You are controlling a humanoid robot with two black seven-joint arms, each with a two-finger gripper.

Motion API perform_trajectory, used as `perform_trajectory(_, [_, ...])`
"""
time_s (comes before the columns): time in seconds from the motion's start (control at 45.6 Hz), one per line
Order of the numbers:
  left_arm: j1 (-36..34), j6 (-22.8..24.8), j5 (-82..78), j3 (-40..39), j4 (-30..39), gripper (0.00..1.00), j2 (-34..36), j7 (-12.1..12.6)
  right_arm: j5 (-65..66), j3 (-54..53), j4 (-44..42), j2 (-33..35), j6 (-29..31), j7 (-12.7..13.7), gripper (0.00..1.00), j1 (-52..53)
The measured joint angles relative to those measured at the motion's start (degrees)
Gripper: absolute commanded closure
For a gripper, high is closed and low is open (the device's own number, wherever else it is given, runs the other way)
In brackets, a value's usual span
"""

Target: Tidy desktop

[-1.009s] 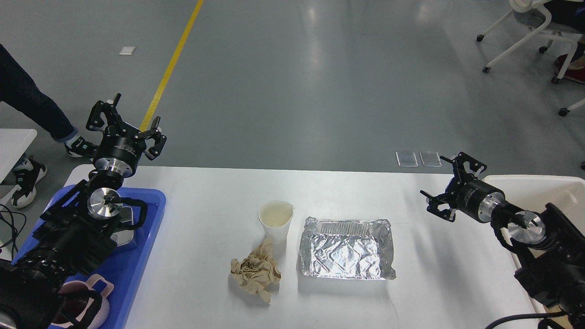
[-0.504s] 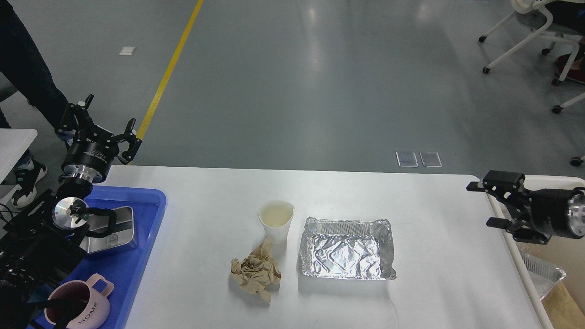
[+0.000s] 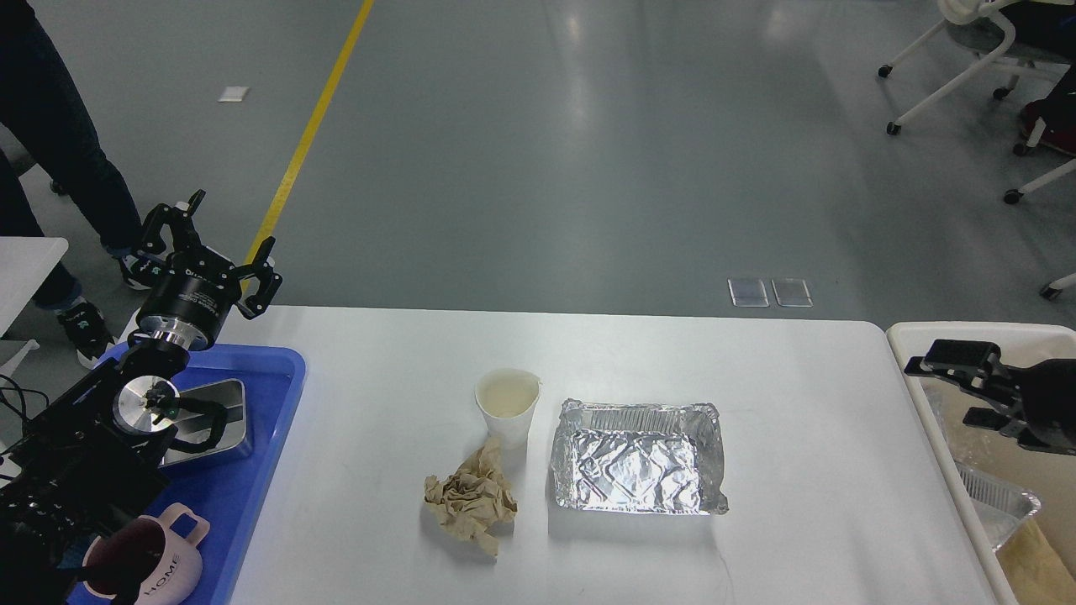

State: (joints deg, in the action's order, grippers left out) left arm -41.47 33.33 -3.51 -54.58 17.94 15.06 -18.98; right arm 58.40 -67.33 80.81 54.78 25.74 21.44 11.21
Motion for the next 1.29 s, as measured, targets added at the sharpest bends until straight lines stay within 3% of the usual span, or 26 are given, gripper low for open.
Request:
perform_trajectory(0.11, [-0.27, -0.31, 0.00, 0.00, 0.00, 0.03, -0.09, -0.01, 7.16, 0.26, 0.66, -6.31, -14.97, -0.61, 0.00, -5.32])
perform_trajectory(0.154, [-0.47, -0.38, 0.00, 0.00, 0.00, 0.03, -0.10, -0.01, 11.23, 0.27, 1.45, -8.01, -18.40, -1.23, 0.00, -7.72])
perform_trajectory(0.329, [-1.01, -0.45, 0.00, 0.00, 0.00, 0.03, 0.18, 0.00, 18.82, -1.70, 7.33, -6.31, -20.62, -4.10, 0.00, -16.14])
perform_trajectory(0.548, [-1.22, -0.45, 0.00, 0.34, -0.01, 0.03, 0.54, 0.34, 17.02, -4.77, 13.71, 9.62, -6.02, -4.82, 0.00, -18.29])
perform_trajectory(0.79, [-0.57, -0.22, -0.08, 0.44, -0.01, 0.03, 0.81, 0.61, 11.88, -12.88, 14.20, 20.00, 11.28, -4.79, 0.00, -18.33])
perform_trajectory(1.075, [-0.50, -0.20, -0.10, 2.29, -0.01, 0.03, 0.27, 0.45, 11.65, -26.37, 14.50, 21.57, 26.81, -4.13, 0.00, -17.79])
perform_trajectory(1.294, [-0.71, -0.37, -0.10, 2.40, -0.01, 0.03, 0.09, 0.36, 11.65, -26.95, 15.23, 19.97, 28.63, -3.87, 0.00, -17.58])
